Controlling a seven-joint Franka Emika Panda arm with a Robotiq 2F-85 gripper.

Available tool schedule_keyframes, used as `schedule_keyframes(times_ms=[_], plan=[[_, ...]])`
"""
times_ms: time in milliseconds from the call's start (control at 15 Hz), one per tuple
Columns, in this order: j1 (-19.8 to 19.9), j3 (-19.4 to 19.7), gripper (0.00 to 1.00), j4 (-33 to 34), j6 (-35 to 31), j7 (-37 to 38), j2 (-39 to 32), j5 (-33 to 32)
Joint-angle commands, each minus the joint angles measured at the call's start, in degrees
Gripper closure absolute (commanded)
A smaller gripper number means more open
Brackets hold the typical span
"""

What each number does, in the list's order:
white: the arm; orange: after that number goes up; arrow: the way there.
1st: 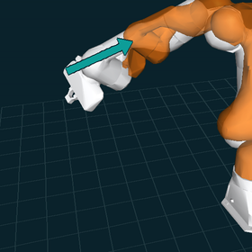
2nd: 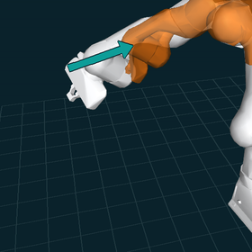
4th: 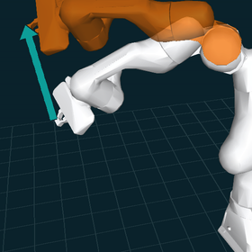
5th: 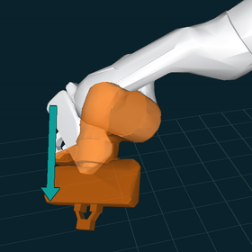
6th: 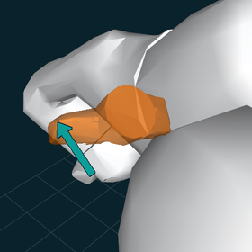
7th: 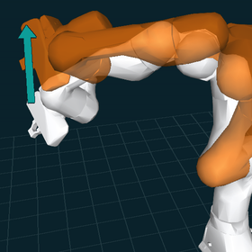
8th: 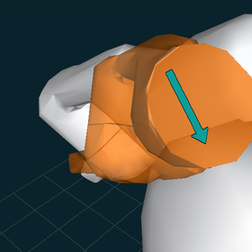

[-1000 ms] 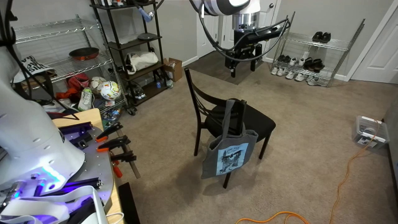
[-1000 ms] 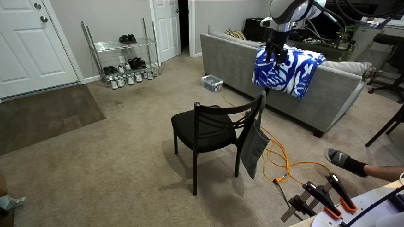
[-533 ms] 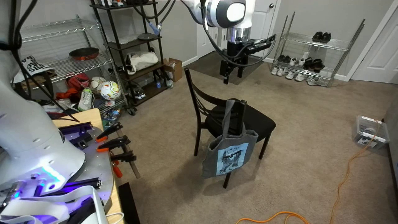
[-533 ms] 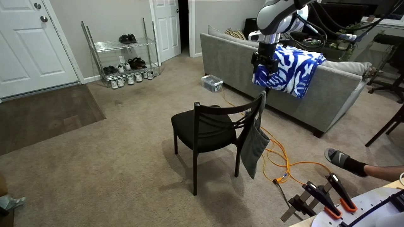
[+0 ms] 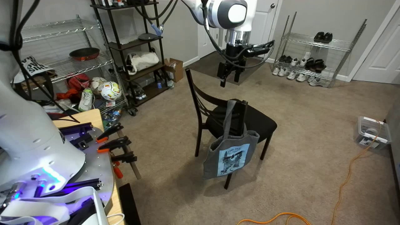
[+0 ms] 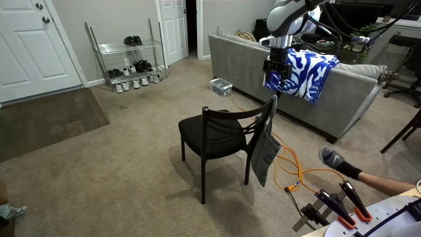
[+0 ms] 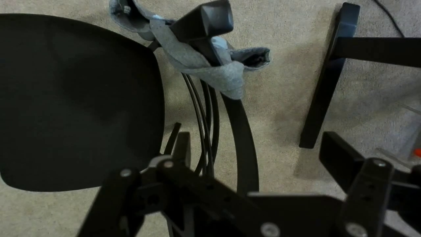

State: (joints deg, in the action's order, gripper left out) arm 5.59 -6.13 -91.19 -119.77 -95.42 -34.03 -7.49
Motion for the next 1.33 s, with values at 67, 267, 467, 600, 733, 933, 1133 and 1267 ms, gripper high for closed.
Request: schedule_keyframes(times_ms=[67, 267, 467, 600, 733, 933, 1133, 1267], plan=[[-0.5, 0.6, 0.0, 0.1, 0.1, -0.2, 0.0, 0.4], [-0.5, 0.6, 0.0, 0.1, 0.1, -0.2, 0.0, 0.4], [-0.5, 0.6, 0.0, 0.1, 0.2, -0.2, 0.0, 0.4], [-1.2, 1.1, 0.0, 1.7, 0.8, 0.2, -2.3, -0.6], [-1.0, 1.2, 0.0, 2.9, 1.4, -0.5, -4.6, -0.2], [-0.3, 1.4, 0.0, 2.7, 1.7, -1.1, -6.4, -0.2], [-1.1, 3.1, 0.0, 1.5, 1.1, -0.8, -6.1, -3.1], [-1.4, 3.7, 0.0, 0.7, 1.0, -0.9, -5.1, -5.1]])
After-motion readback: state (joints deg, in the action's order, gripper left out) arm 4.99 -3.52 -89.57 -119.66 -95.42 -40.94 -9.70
